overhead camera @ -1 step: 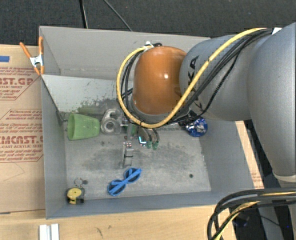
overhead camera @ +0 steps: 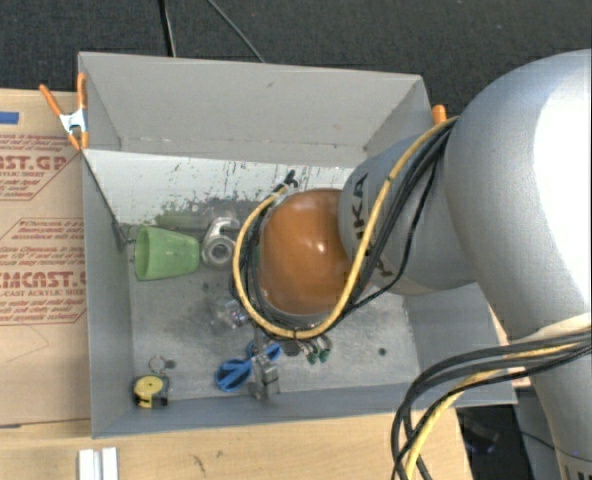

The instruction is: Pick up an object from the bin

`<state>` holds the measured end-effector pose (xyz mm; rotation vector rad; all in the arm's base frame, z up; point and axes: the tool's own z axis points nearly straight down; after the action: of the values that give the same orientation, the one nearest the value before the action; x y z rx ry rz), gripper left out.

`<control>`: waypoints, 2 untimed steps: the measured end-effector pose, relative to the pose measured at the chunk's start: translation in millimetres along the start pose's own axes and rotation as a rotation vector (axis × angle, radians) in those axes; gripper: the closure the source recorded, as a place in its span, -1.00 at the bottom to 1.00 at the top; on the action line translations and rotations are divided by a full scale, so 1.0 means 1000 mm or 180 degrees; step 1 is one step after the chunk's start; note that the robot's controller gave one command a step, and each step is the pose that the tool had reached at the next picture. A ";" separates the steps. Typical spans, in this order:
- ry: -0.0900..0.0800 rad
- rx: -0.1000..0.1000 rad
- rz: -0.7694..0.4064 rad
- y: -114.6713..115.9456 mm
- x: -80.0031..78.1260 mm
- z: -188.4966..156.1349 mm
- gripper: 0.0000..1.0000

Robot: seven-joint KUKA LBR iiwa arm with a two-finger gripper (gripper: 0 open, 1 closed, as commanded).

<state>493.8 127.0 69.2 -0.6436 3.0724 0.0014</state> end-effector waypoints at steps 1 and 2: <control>-0.0001 -0.0003 0.0253 0.008 0.003 -0.031 -1.00; 0.0002 -0.0002 0.0348 0.001 0.007 -0.042 -1.00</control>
Offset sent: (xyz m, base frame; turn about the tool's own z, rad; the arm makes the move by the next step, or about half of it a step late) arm -0.0060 0.0046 0.0308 0.0800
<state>487.1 125.4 111.6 -0.4749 3.1036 0.0023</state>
